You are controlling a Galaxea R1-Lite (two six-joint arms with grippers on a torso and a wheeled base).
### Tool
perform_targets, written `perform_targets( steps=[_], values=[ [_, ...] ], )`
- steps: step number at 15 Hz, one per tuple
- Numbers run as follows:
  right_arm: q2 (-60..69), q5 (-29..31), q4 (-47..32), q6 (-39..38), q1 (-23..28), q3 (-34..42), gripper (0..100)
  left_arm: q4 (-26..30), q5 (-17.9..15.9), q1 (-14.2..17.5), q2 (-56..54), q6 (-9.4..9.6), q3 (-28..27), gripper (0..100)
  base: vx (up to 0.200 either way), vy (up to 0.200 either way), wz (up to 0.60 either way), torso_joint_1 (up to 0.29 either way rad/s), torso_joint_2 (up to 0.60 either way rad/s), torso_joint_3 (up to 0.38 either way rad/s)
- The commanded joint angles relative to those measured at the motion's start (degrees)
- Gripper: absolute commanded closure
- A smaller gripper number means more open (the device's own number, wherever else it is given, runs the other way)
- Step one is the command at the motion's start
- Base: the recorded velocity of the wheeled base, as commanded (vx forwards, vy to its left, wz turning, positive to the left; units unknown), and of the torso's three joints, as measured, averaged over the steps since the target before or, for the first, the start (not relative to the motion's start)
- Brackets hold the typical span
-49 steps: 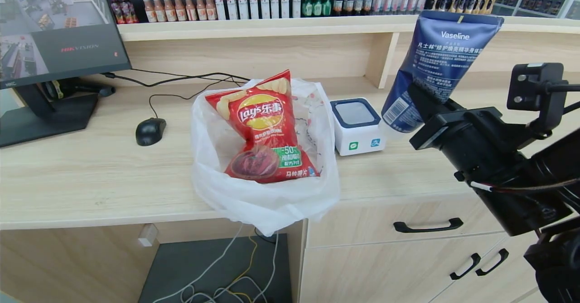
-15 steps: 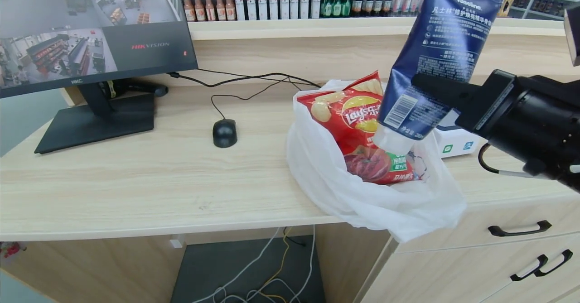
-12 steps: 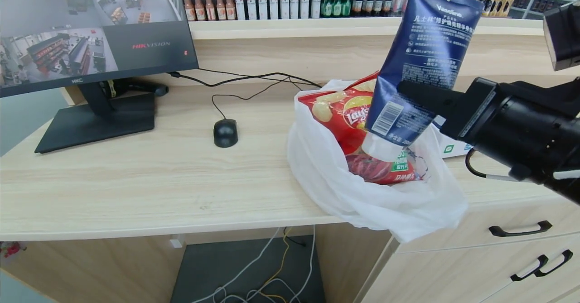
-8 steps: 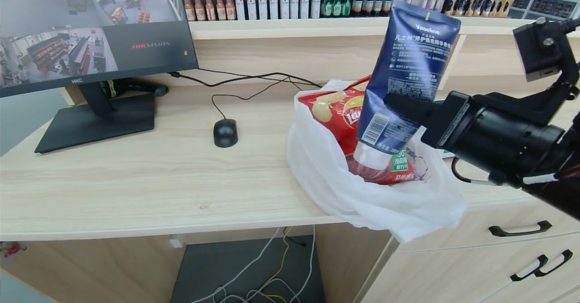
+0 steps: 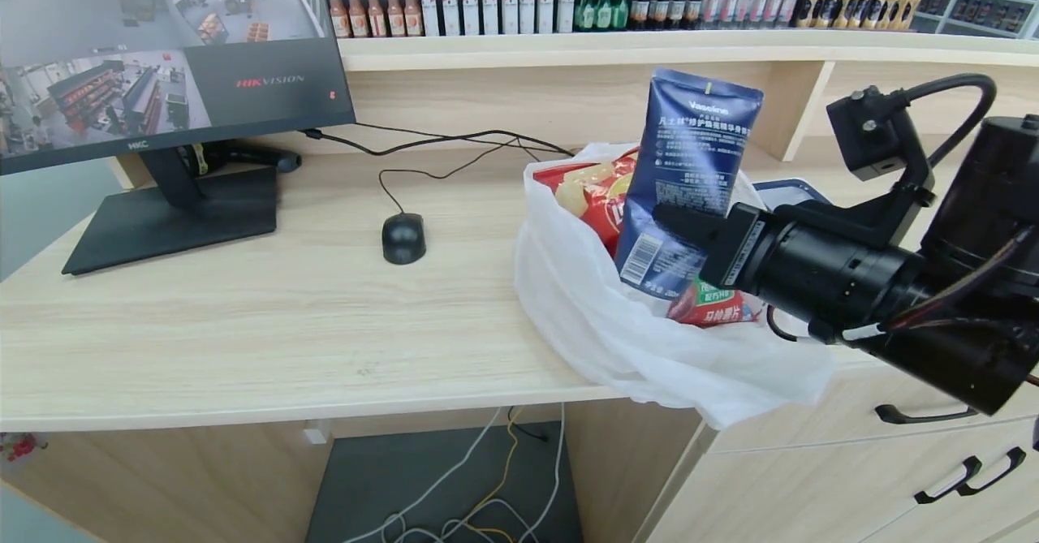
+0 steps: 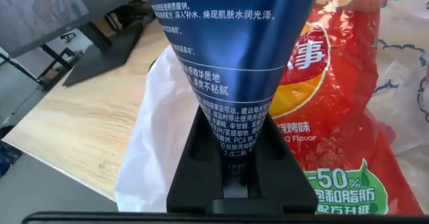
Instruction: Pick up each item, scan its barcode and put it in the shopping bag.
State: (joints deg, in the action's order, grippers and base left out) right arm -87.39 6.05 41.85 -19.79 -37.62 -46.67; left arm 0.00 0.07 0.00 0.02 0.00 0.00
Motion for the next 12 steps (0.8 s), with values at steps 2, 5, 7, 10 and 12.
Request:
perform_targets(
  steps=[2,5,7,10,12],
  values=[
    [-3.48,0.02,0.07,0.01,2.64,-0.71,100,0.0,0.01,-0.09,-0.02,0.0,0.0,0,0.0,0.0,0.0,0.0,0.0,0.0],
    [-5.51,-0.07,0.07,-0.08,4.84,-2.11,100,0.0,0.01,0.0,-0.02,0.0,0.0,0,0.0,0.0,0.0,0.0,0.0,0.0],
    [-5.42,-0.07,0.16,-0.25,5.01,-1.76,100,0.0,0.01,0.0,-0.02,0.0,0.0,0,0.0,0.0,0.0,0.0,0.0,0.0],
    [-4.1,-0.07,0.16,0.01,4.13,-1.94,100,0.0,0.01,-0.09,-0.02,0.0,0.0,0,0.0,0.0,0.0,0.0,0.0,0.0],
    [-3.05,0.19,0.16,0.19,1.76,-2.03,100,0.0,0.01,0.0,-0.02,0.0,0.0,0,0.0,0.0,0.0,0.0,0.0,0.0]
  ],
)
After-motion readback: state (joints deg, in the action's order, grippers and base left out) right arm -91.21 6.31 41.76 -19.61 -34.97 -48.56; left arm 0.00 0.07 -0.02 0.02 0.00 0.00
